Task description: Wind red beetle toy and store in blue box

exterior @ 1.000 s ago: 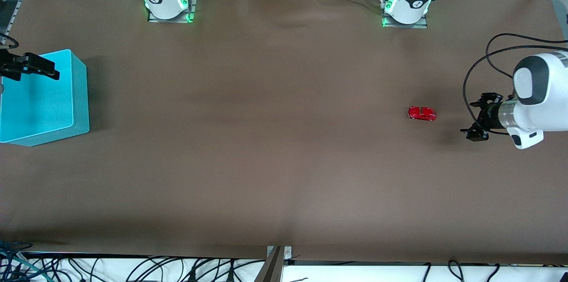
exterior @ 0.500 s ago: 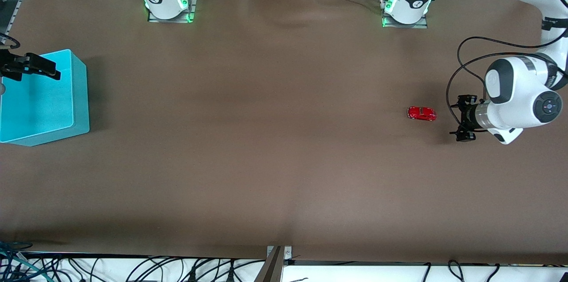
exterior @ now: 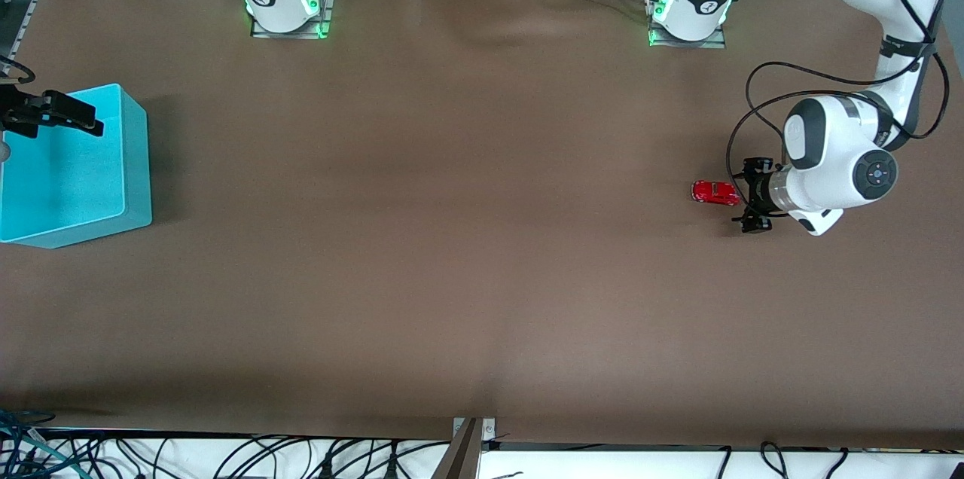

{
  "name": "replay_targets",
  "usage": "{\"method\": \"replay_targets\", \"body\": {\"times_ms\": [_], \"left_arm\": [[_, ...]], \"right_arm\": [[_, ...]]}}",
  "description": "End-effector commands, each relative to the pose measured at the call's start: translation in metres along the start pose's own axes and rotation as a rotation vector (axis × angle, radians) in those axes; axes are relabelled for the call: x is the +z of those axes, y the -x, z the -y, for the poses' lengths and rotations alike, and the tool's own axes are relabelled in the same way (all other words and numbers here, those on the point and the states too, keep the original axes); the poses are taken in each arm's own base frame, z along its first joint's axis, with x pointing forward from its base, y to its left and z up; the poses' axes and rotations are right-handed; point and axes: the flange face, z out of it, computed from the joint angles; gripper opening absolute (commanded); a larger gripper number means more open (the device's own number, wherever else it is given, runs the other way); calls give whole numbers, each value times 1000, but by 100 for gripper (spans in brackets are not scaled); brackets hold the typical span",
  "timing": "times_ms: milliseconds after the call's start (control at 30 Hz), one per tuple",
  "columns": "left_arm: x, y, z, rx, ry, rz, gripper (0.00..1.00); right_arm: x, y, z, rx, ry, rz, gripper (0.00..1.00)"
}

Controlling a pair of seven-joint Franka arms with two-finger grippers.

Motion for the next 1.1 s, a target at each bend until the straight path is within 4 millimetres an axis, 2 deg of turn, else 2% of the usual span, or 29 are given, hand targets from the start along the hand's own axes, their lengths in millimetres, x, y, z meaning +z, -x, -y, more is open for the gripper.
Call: {"method": "replay_targets", "body": {"times_ms": [0, 100, 433, 467, 600, 767, 967, 1067], "left_arm": [[9, 7, 10, -17, 4, 20, 100], [18, 7, 15, -18, 2, 18, 100], [25, 6, 16, -19, 22, 10, 100], [26, 5, 16, -21, 20, 10, 97], [29, 5, 17, -20, 14, 9, 80], [32, 5, 17, -12, 7, 8, 47], [33, 5, 17, -5, 6, 8, 0], [27, 11, 14, 9, 8, 8, 0]], "right_arm": [[-4, 0, 1, -11, -9, 2, 100], [-5, 1, 1, -11, -9, 0, 100], [-5, 1, 0, -9, -9, 0, 100], [-5, 1, 0, -9, -9, 0, 100], [-5, 1, -1, -8, -9, 0, 100], [-4, 1, -1, -9, -10, 1, 100], [-5, 1, 1, -11, -9, 0, 100], [-4, 1, 0, -9, -9, 3, 100]]}}
